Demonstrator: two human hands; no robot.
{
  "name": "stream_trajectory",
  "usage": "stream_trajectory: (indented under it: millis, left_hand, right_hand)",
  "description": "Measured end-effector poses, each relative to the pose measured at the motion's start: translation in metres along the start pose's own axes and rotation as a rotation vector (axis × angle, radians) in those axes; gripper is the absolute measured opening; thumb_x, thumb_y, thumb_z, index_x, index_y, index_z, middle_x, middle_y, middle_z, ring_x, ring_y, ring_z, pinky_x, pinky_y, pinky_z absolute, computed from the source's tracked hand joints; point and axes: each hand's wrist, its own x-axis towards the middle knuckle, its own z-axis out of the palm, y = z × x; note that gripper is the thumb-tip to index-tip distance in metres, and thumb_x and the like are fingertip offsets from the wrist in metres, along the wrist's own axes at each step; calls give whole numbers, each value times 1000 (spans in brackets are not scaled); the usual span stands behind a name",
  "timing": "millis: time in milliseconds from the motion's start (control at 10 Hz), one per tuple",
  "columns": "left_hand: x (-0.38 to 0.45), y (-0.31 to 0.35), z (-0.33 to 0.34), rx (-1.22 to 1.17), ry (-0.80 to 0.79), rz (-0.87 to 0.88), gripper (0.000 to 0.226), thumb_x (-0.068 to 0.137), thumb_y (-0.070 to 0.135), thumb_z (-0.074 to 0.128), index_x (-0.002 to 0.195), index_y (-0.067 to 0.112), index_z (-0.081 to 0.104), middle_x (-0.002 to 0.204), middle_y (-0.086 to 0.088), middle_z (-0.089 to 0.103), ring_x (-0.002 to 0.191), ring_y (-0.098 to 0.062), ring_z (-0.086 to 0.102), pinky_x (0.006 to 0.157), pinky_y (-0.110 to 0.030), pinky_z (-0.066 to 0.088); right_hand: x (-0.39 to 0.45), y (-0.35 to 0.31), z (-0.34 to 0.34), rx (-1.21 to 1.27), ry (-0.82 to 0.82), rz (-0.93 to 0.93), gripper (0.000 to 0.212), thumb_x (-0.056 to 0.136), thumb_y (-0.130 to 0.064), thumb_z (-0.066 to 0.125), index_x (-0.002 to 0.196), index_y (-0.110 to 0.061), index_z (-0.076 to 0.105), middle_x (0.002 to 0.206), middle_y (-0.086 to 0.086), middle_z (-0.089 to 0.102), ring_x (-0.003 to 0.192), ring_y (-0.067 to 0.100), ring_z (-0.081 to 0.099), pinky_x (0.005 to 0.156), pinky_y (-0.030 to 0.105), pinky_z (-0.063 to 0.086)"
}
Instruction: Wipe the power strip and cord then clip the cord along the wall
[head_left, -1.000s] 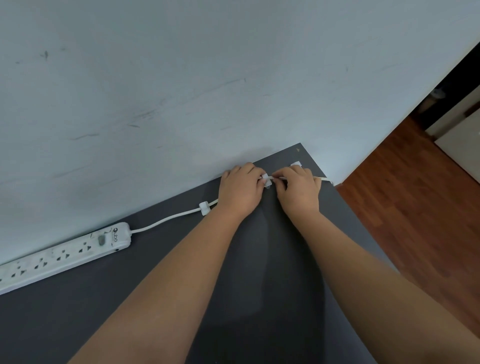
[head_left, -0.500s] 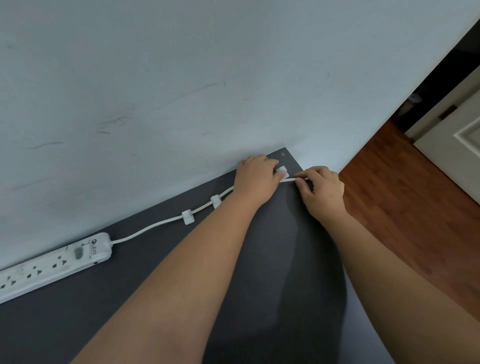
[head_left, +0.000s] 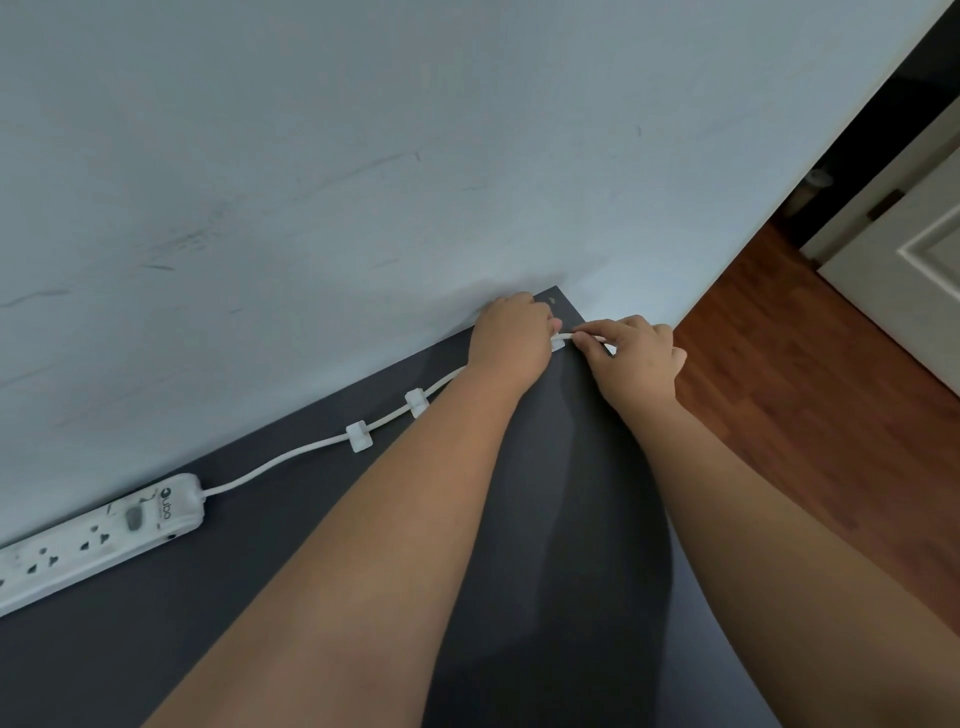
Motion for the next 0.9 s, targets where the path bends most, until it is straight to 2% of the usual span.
stream_trajectory:
  millis: [100,200,300,400,500,600,700,800,900]
  left_hand:
    - [0,-1,5,-14,8,-15,28,96,20,44,98,10,70,98,-8,62,94,-28,56,78,-36,43]
    - [-9,1,6,-63,72,-28,28,96,28,48,101,13,71,99,-8,62,96,-28,54,76,-37,43]
    - [-21,0,12,-54,108,-9,27,96,25,48,111,15,68,103,-7,61,98,-28,52,77,-37,44]
    - [-34,-5,16,11,71,24,38,97,18,45,134,18,51,120,-3,56,110,-29,48,93,-39,39]
    - [-57,-8,13,80,52,11,48,98,20,43,145,18,33,138,0,47,130,-26,37,114,-44,19]
    - [-92,-20,1,45,103,-50,51,97,23,46,145,17,34,142,0,46,138,-26,32,117,-47,14]
    - [-138,-32,-7,46,163,-59,46,95,23,47,140,15,43,137,-1,53,133,-27,40,114,-45,24]
    - [-178,-40,-16,43,179,-100,49,94,32,34,138,17,46,133,1,57,130,-24,44,111,-42,33]
    - [-217,-31,-21,-17,126,-132,51,94,37,27,141,23,41,138,5,53,136,-19,37,114,-42,29]
  right_hand:
    - [2,-2,2,-37,24,9,24,90,-53,50,101,-44,69,103,-7,59,110,23,42,83,36,21]
    - [3,-2,7,-32,51,11,25,91,-54,48,102,-43,68,104,-6,60,109,23,43,88,38,25]
    - [1,-1,9,-16,74,-11,25,91,-51,49,104,-42,68,108,-7,61,110,22,43,92,40,26]
    - [-2,0,8,13,126,-40,21,91,-45,52,104,-40,68,110,-9,62,111,20,46,91,38,27]
    - [-6,1,10,47,200,-90,22,87,-31,56,105,-35,69,111,-6,62,109,22,48,86,33,26]
    - [-10,0,12,45,216,-135,25,84,-22,56,104,-29,69,109,-2,60,107,25,49,85,32,28]
    - [-12,2,13,13,209,-197,24,85,-20,56,102,-26,70,108,1,60,103,29,50,85,36,37]
    - [-21,-4,10,-3,138,-218,28,85,-17,55,108,-25,68,110,4,58,105,30,49,89,40,40]
    - [-34,0,7,-17,82,-198,27,86,-17,55,109,-22,67,114,7,57,110,32,47,93,43,39]
